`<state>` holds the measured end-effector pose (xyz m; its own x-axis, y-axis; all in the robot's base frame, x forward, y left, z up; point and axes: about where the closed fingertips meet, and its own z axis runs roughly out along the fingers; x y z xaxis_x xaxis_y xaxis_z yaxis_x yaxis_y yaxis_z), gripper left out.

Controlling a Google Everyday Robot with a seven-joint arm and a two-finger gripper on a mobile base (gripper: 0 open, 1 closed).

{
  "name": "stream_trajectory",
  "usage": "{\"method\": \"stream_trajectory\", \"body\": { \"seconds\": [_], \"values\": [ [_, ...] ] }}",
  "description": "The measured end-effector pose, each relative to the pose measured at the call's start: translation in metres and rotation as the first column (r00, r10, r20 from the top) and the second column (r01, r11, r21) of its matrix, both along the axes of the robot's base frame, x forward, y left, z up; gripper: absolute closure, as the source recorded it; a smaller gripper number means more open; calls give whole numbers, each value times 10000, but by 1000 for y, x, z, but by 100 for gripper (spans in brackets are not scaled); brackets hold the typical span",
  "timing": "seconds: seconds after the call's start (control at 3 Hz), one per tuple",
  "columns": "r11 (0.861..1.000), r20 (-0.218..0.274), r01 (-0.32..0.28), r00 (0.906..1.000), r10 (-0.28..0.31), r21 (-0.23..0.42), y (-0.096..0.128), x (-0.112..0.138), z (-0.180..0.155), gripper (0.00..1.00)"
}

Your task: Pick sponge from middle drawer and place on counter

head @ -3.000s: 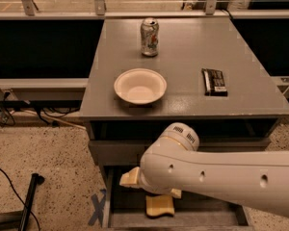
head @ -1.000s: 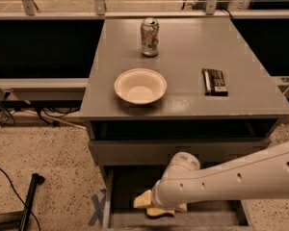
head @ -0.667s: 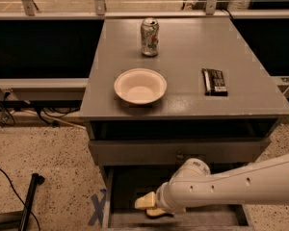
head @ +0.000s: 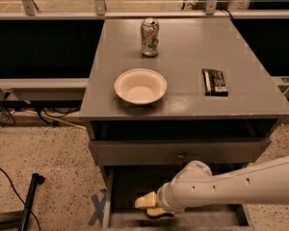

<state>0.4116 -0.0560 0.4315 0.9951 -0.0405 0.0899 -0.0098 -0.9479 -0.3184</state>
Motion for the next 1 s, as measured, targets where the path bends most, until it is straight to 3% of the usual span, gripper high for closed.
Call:
{"method": "stream_trajectory", "body": {
  "seconds": [0.33,1.0],
  "values": [
    [9994,-179,252,9995,-256,-227,-14,2,-12,18],
    [9968,-268,774,9966,-779,-196,-42,3,-28,18]
  ]
}}
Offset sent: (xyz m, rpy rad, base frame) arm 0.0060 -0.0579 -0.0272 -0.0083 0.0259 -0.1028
